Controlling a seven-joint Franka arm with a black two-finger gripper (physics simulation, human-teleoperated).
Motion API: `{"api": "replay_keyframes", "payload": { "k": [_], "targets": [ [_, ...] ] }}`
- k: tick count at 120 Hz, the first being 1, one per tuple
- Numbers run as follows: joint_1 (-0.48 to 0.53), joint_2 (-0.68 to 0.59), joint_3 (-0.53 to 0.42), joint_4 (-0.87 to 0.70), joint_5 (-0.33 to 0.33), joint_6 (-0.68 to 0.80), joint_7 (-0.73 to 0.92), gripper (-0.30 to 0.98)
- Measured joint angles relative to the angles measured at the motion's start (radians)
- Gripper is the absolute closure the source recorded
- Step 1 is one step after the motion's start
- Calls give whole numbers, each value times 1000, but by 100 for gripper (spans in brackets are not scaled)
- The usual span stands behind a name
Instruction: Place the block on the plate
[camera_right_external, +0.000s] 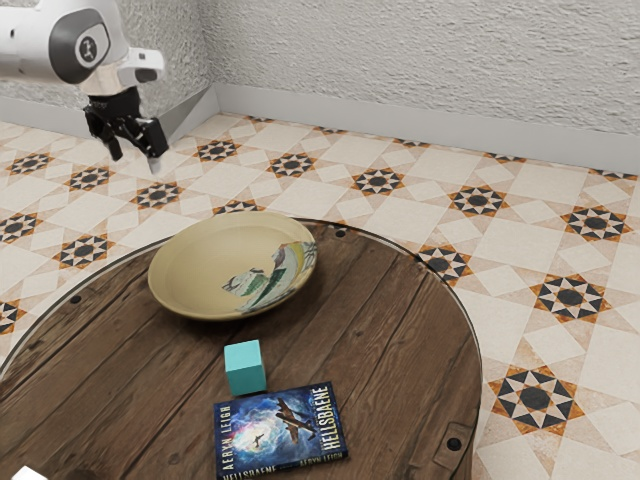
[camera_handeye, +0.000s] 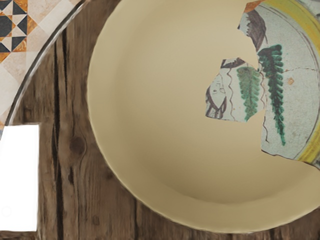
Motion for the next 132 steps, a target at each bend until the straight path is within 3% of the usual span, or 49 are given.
{"api": "replay_keyframes", "payload": {
  "k": [19, 40, 56, 97, 132],
  "targets": [
    [-3, -9, -9, -21, 0, -40, -35, 0],
    [-88, -25, -14, -146, -11, -39, -198, 0],
    [-143, -66, -14, -327, -16, 48, -325, 0],
    [-319, -88, 1, -576, -83, 300, -608, 0],
    [-406, -122, 2, -686, -121, 416, -844, 0]
  ]
}}
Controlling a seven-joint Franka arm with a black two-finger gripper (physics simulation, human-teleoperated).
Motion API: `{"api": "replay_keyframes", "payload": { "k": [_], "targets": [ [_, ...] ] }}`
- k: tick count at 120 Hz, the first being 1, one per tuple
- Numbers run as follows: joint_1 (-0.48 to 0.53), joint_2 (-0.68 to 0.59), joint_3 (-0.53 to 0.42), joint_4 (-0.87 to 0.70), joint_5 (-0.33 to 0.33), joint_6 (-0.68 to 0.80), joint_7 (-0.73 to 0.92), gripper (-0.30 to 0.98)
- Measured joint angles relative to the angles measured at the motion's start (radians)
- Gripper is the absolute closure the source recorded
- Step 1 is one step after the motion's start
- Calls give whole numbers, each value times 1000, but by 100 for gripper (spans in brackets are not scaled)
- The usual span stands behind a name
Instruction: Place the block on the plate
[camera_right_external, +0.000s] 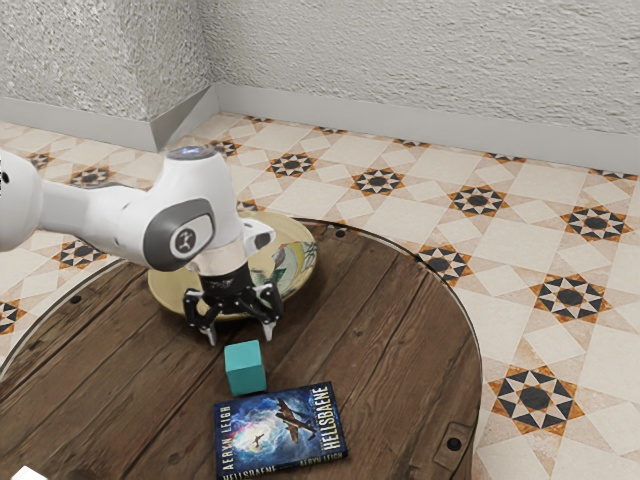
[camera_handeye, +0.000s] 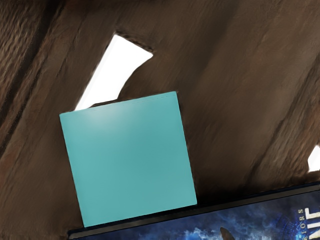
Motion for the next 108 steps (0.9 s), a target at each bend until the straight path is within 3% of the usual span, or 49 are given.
{"api": "replay_keyframes", "payload": {
  "k": [37, 73, 108],
  "targets": [
    [-50, 25, 1, -47, -20, 91, -158, 0],
    [77, 44, 1, -59, -29, 126, -232, 0],
    [21, 62, 1, -69, -36, 153, -276, 0]
  ]
}}
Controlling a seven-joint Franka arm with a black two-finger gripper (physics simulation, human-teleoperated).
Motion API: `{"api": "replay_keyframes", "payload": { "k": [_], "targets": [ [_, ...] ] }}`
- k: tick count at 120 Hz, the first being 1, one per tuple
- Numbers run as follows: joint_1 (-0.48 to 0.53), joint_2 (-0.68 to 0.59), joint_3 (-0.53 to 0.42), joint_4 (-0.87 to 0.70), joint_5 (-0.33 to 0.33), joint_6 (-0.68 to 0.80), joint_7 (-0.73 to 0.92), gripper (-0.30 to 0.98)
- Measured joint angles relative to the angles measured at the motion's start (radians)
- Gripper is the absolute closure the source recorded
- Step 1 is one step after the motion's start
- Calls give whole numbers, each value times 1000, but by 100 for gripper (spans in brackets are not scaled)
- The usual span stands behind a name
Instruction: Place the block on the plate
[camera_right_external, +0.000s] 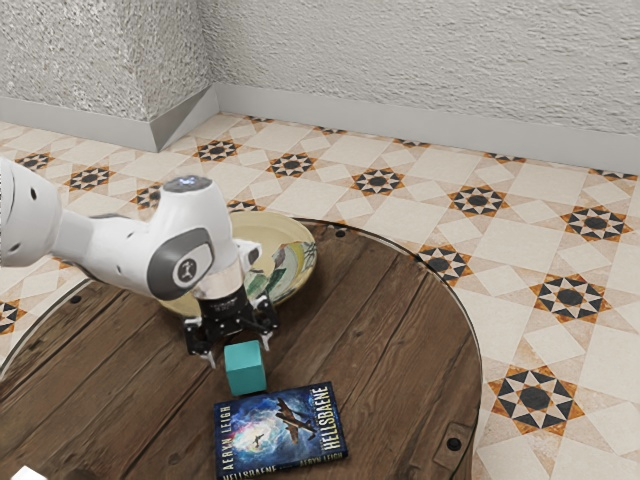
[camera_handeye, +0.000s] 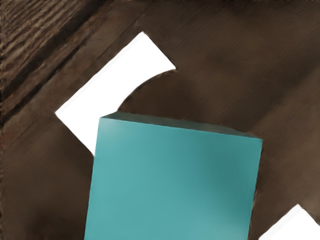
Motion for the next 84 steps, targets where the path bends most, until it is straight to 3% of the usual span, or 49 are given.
{"api": "replay_keyframes", "payload": {
  "k": [56, 84],
  "targets": [
    [4, 58, 0, 3, -10, 29, -30, 1],
    [-8, 84, -1, 7, -24, 46, -32, 19]
  ]
}}
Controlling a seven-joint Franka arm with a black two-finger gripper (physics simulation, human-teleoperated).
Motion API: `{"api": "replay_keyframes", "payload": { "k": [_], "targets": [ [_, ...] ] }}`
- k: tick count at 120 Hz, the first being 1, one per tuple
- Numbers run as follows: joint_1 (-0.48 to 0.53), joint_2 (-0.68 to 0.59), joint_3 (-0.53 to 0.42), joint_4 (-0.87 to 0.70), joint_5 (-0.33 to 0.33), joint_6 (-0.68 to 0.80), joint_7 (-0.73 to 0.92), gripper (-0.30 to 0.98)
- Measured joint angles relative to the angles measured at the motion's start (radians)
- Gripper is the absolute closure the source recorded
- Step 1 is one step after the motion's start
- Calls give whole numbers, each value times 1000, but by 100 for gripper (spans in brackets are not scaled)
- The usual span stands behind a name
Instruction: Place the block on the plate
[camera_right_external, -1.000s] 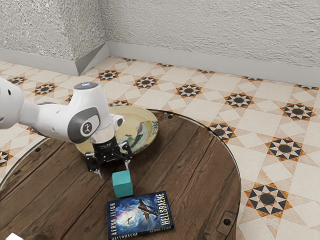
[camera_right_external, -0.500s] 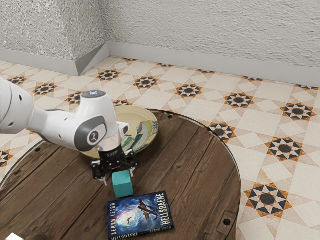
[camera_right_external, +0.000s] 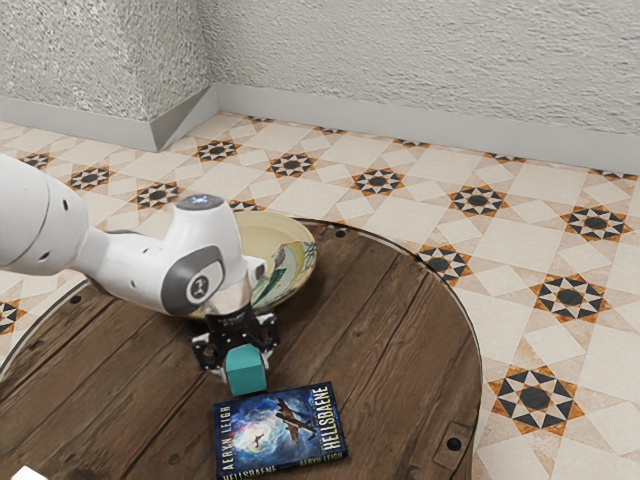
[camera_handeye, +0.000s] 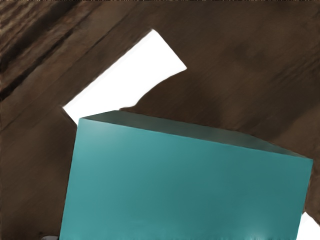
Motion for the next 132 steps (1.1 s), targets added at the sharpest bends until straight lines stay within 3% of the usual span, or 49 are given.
{"api": "replay_keyframes", "payload": {
  "k": [57, 92, 132],
  "targets": [
    [-2, -27, 2, 1, 24, -7, 4, 39],
    [-4, -103, 4, 20, 122, -93, -2, 43],
    [5, -102, 5, 189, 214, -272, 12, 43]
  ]
}}
